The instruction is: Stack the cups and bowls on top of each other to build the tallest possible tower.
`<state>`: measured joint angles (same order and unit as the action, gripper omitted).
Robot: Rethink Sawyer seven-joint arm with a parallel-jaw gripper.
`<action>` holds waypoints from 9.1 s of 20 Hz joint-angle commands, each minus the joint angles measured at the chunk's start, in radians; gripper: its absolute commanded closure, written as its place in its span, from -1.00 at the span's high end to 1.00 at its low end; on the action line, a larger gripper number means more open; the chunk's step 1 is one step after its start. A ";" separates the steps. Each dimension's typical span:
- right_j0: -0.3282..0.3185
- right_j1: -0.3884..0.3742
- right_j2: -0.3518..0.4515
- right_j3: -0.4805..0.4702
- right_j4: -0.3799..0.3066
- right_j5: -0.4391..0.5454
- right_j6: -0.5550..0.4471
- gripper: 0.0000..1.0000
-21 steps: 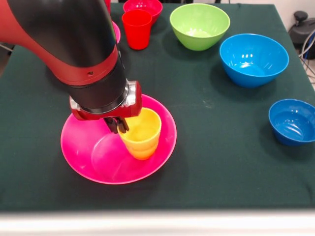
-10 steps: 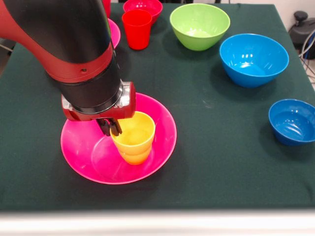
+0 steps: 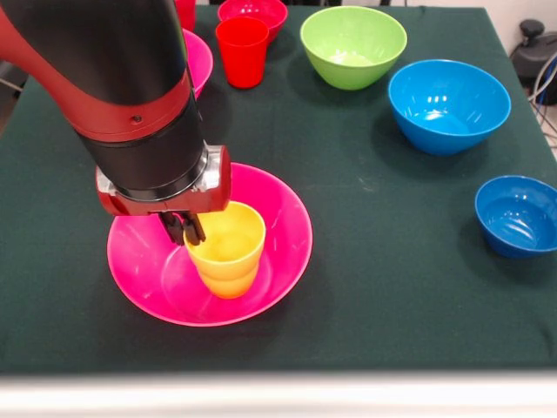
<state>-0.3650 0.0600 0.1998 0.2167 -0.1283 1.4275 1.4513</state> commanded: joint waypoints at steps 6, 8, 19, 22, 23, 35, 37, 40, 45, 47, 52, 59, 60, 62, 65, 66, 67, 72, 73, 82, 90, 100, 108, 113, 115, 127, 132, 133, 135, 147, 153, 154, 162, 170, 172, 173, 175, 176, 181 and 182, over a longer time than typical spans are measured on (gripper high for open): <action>0.008 0.013 0.072 0.020 -0.085 0.059 -0.373 -1.00; 0.004 0.012 0.071 0.025 -0.084 0.060 -0.376 -1.00; 0.001 0.019 0.063 0.051 -0.080 0.041 -0.366 -1.00; -0.003 0.021 0.059 0.060 -0.081 0.031 -0.375 -1.00; -0.005 0.021 0.056 0.070 -0.078 0.022 -0.379 -1.00; -0.009 0.033 0.060 0.057 -0.089 0.015 -0.408 -1.00; -0.011 0.036 0.061 0.058 -0.089 0.013 -0.412 -1.00; -0.012 0.041 0.064 0.053 -0.089 0.019 -0.414 -1.00; -0.011 0.043 0.060 0.045 -0.093 0.026 -0.425 -1.00; -0.010 0.043 0.056 0.036 -0.101 0.036 -0.436 -1.00; -0.015 0.046 0.049 0.017 -0.119 0.049 -0.465 -1.00; -0.026 0.056 0.057 -0.011 -0.139 0.061 -0.500 -1.00; -0.028 0.055 0.055 -0.009 -0.138 0.056 -0.504 -1.00; -0.031 0.059 0.058 -0.017 -0.143 0.055 -0.513 -1.00; -0.035 0.063 0.060 -0.021 -0.146 0.052 -0.522 -1.00; -0.035 0.062 0.059 -0.019 -0.144 0.051 -0.521 -1.00; -0.036 0.062 0.059 -0.018 -0.142 0.050 -0.522 -1.00; -0.037 0.064 0.057 -0.012 -0.138 0.044 -0.520 -1.00; -0.038 0.064 0.057 -0.012 -0.138 0.045 -0.520 -1.00; -0.032 0.049 0.047 0.066 -0.082 0.058 -0.452 -1.00; -0.034 -0.002 0.019 0.190 -0.040 0.013 -0.407 -1.00; -0.042 -0.004 0.032 0.202 -0.057 0.018 -0.398 -1.00; -0.042 0.035 0.069 0.120 -0.081 -0.060 -0.439 -1.00; -0.050 0.022 0.063 0.138 -0.075 -0.057 -0.439 -1.00; -0.051 0.026 0.063 0.133 -0.077 -0.056 -0.437 -1.00; -0.052 0.042 0.092 0.098 -0.078 -0.061 -0.431 -1.00; -0.053 0.044 0.101 0.096 -0.074 -0.069 -0.428 -1.00; -0.053 0.044 0.103 0.096 -0.073 -0.067 -0.426 -1.00; -0.054 0.042 0.107 0.099 -0.068 -0.064 -0.423 -1.00; -0.051 0.037 0.136 0.126 -0.049 -0.086 -0.393 -1.00; -0.046 0.046 0.155 0.096 -0.072 -0.078 -0.398 -1.00; -0.046 0.047 0.159 0.092 -0.076 -0.072 -0.398 -1.00; -0.049 0.049 0.159 0.080 -0.099 -0.058 -0.389 -1.00; -0.049 0.047 0.130 0.080 -0.123 -0.067 -0.399 1.00; -0.049 0.048 0.130 0.076 -0.127 -0.062 -0.401 1.00; -0.050 0.047 0.130 0.078 -0.127 -0.065 -0.401 1.00; -0.051 0.049 0.131 0.074 -0.129 -0.058 -0.403 1.00; -0.050 0.049 0.135 0.069 -0.131 -0.044 -0.411 1.00; -0.045 0.018 0.135 0.061 -0.117 0.106 -0.366 1.00; -0.045 0.010 0.141 0.058 -0.112 0.133 -0.359 1.00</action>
<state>-0.4214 0.0758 0.2773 0.2661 -0.1695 1.4188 1.3061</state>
